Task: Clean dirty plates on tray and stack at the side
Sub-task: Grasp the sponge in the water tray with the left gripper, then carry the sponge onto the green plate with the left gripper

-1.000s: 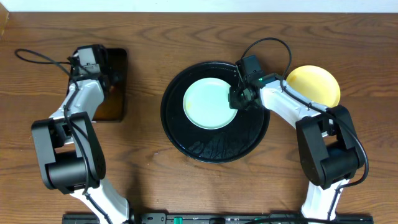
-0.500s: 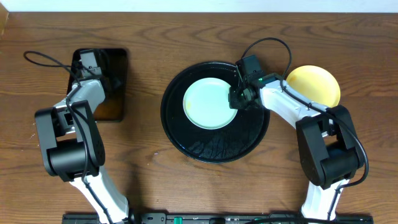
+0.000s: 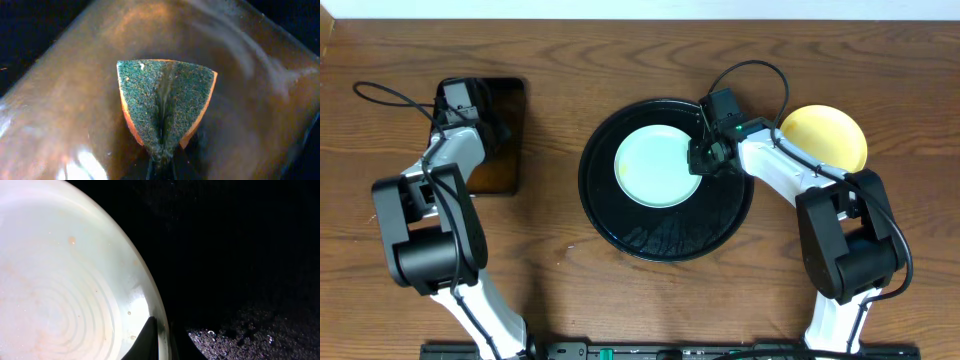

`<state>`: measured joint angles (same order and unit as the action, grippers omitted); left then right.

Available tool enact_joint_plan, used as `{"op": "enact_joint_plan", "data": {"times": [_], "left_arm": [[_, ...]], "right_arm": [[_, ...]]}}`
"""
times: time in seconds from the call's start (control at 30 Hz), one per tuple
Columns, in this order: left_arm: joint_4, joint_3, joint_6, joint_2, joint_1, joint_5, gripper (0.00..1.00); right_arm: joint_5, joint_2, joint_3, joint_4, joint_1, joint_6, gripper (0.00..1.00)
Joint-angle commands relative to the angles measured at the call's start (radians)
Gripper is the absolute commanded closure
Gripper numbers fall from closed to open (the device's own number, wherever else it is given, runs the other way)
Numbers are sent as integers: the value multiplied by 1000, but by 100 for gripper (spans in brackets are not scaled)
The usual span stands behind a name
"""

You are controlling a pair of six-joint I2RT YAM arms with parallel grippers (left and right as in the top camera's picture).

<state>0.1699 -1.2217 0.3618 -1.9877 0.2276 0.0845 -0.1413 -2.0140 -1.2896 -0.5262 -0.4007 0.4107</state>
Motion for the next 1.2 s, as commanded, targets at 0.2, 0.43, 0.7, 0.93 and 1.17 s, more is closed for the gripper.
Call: {"op": "enact_joint_plan", "data": {"times": [0.2,0.43,0.7,0.93,1.17], "left_arm": [[26,-21,-10,249,1,5,92],[-1,-5,-37,176,2,5,93],[-8,-8,-99,94,26,-135,93],[1,-8,-100,288,34,-214,92],[-2,-6,-130,201,43,-194,93]], "right_arm": [[-5,-36,10,-12,-16,0,94],[-5,-36,10,-12,-16,0,96],[0,-36,10,-16,-18,-9,97],[2,-36,10,-12,-19,-8,98],[2,-36,10,-12,-20,-8,98]]}}
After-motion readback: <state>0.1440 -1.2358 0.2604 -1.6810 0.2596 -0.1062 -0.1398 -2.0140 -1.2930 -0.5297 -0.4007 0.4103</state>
